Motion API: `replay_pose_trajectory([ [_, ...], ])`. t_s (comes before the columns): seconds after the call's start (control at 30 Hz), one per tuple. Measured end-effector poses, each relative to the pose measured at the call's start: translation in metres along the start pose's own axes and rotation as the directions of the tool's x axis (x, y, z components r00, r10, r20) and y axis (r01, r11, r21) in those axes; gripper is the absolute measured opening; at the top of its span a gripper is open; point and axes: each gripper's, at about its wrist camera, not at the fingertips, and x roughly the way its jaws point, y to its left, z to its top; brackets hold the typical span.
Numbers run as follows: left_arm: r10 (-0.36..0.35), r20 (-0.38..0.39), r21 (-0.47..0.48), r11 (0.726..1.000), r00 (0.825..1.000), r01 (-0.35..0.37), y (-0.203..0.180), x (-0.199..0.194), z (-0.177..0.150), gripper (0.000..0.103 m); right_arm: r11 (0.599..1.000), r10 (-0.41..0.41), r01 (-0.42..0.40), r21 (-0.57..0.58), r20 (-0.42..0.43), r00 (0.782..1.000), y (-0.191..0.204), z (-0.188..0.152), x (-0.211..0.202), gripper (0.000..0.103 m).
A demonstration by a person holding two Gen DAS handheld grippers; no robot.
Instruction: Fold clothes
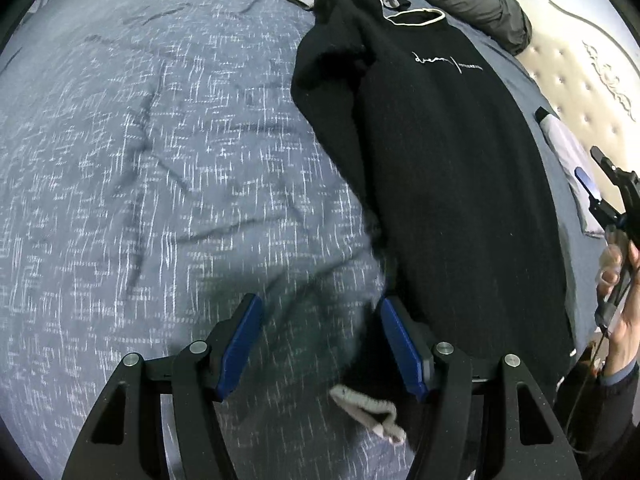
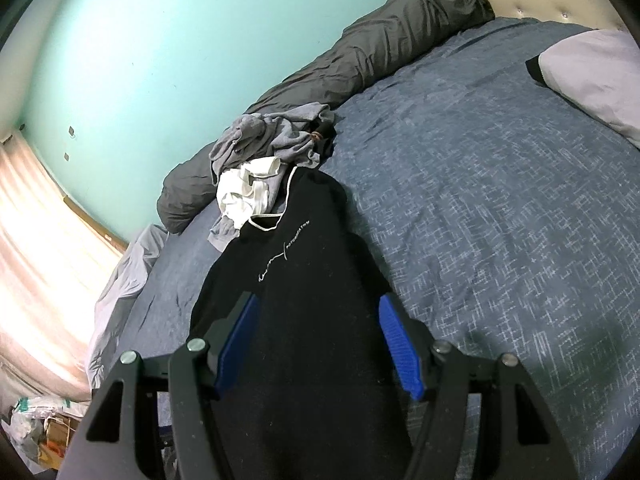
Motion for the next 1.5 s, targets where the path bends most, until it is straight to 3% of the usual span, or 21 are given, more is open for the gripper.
replay_pose_trajectory([
  [0.5, 0.015, -0.078, 0.061, 0.998, 0.997, -0.010, -0.013, 0.004, -0.039, 0.064, 1.000, -0.009, 0.009, 0.000, -0.004, 1.000, 0.005, -0.012, -0.005, 0.064],
  [0.63, 0.051, -0.052, 0.084, 0.995, 0.997, -0.047, -0.016, 0.000, -0.043, 0.028, 1.000, -0.021, 0.021, -0.004, -0.004, 1.000, 0.005, -0.016, -0.009, 0.064],
  [0.8, 0.024, -0.035, 0.096, 0.995, 0.999, -0.020, -0.020, -0.005, -0.049, 0.005, 0.999, -0.043, 0.043, 0.014, -0.001, 0.999, -0.001, -0.023, -0.014, 0.064],
  [1.23, 0.017, 0.073, 0.124, 0.992, 0.997, -0.026, -0.030, -0.047, -0.046, 0.003, 0.997, -0.060, 0.061, 0.036, -0.013, 0.998, -0.007, -0.035, -0.020, 0.064],
  [1.5, 0.066, 0.170, 0.065, 0.995, 0.983, -0.078, 0.019, -0.105, -0.031, 0.003, 0.996, -0.065, 0.065, 0.062, 0.005, 0.998, -0.015, -0.033, -0.028, 0.064],
])
